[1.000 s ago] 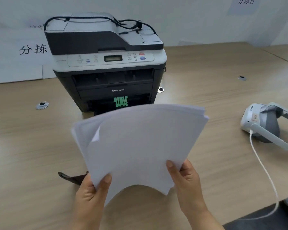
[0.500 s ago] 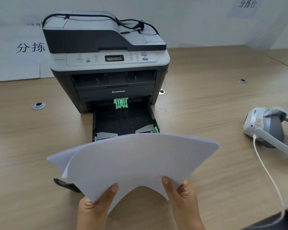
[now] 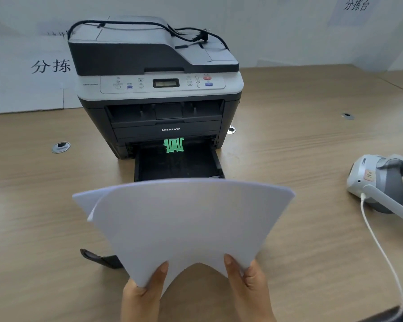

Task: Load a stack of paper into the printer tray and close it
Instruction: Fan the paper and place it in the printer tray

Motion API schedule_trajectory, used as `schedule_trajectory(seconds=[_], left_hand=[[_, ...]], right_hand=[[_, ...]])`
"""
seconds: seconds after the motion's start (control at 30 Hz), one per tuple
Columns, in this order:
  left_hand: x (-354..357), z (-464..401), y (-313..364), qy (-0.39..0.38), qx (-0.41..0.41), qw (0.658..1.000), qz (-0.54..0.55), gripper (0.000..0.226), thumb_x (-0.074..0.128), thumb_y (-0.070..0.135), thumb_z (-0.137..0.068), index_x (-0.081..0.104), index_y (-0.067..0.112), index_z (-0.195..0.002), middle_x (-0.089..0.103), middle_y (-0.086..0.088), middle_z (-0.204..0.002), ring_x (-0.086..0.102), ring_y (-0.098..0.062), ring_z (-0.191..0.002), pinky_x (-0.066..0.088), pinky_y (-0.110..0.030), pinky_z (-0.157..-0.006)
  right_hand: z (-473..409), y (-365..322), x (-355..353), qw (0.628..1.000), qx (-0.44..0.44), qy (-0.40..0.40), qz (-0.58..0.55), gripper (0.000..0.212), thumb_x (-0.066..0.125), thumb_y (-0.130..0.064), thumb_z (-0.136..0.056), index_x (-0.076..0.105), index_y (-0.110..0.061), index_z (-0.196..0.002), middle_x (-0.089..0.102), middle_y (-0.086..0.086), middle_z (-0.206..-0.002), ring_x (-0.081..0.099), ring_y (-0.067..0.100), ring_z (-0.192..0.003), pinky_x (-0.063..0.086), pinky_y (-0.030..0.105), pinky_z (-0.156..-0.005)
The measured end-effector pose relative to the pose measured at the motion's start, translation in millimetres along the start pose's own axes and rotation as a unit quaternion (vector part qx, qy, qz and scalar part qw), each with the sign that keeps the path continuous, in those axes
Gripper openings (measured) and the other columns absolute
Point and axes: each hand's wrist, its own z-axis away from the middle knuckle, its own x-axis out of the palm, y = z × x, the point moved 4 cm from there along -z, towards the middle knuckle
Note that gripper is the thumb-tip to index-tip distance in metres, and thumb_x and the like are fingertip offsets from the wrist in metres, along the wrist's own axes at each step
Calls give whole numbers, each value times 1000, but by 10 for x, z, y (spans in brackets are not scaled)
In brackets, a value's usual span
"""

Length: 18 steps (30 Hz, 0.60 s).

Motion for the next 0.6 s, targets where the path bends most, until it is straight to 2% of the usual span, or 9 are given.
schedule_trajectory(seconds=[0.07, 0.1, 0.13, 0.17, 0.23, 0.3, 0.4, 0.47, 0.6], left_hand=[[-72, -115, -808, 1, -68, 997, -35, 43, 79, -1, -71, 67, 17, -109, 69, -5, -98, 67, 7, -87, 41, 8, -73], [-117, -175, -1122, 35, -95, 994, -52, 55, 88, 12, -64, 63, 24, -112, 65, -20, -109, 70, -12, -90, 57, -44, -81], [-146, -257, -1187, 34, -124, 989, -74, 63, 91, 20, -59, 60, 30, -113, 61, -27, -113, 69, -25, -88, 23, -86, -64], [-147, -267, -973, 41, -121, 990, -63, 53, 87, 20, -66, 59, 29, -110, 64, -21, -107, 67, -26, -86, 49, -51, -79], [-19, -100, 51, 32, -101, 992, -69, 30, 72, 12, -83, 56, 26, -105, 65, 5, -92, 61, -20, -84, 45, -35, -77], [-20, 87, 677, 15, -61, 995, -77, 27, 66, 10, -87, 55, 19, -110, 65, -4, -92, 57, -26, -88, 40, -33, -76], [38, -169, 681, -13, -60, 990, -128, 31, 59, 10, -91, 54, 9, -121, 60, -10, -98, 54, -25, -90, 36, -30, -75], [55, -259, 786, -16, -42, 987, -151, 34, 56, 9, -92, 53, 11, -126, 58, -5, -99, 52, -22, -91, 35, -29, -76], [131, -342, 971, -33, -37, 982, -184, 40, 53, 3, -93, 51, 13, -131, 63, -7, -115, 54, -23, -101, 36, -25, -79]], right_hand=[[17, -135, -5, 1000, -6, -2, 20, 40, 58, 0, -88, 60, -37, -101, 68, -41, -88, 61, -22, -89, 44, -3, -73], [14, -205, -16, 1000, -8, 0, 28, 39, 58, -3, -88, 59, -40, -99, 68, -40, -86, 61, -22, -85, 45, -2, -70], [-2, -267, -31, 999, -9, 4, 38, 36, 59, -7, -88, 59, -42, -96, 69, -38, -83, 62, -21, -81, 47, 1, -68], [-30, -329, -48, 999, -10, 7, 49, 33, 61, -9, -87, 60, -41, -94, 70, -34, -83, 64, -17, -77, 50, 4, -67], [-122, -466, -69, 998, -13, 8, 62, 27, 63, -7, -88, 63, -33, -91, 72, -25, -83, 66, -10, -72, 52, 9, -64], [-246, -634, -63, 997, -17, -4, 80, 28, 61, -5, -89, 61, -34, -89, 70, -28, -85, 65, -9, -72, 49, 6, -63], [-455, -847, -15, 992, -19, -26, 125, 30, 54, -8, -92, 60, -37, -97, 69, -33, -85, 62, -14, -80, 45, 0, -62], [-605, -914, 3, 988, -16, -32, 151, 29, 51, -7, -93, 66, -28, -106, 74, -11, -83, 64, -2, -77, 44, 3, -60], [-849, -900, 16, 981, 19, -37, 189, 25, 46, -4, -85, 68, -17, -88, 68, 20, -82, 45, 16, -60, 38, 28, -55]])
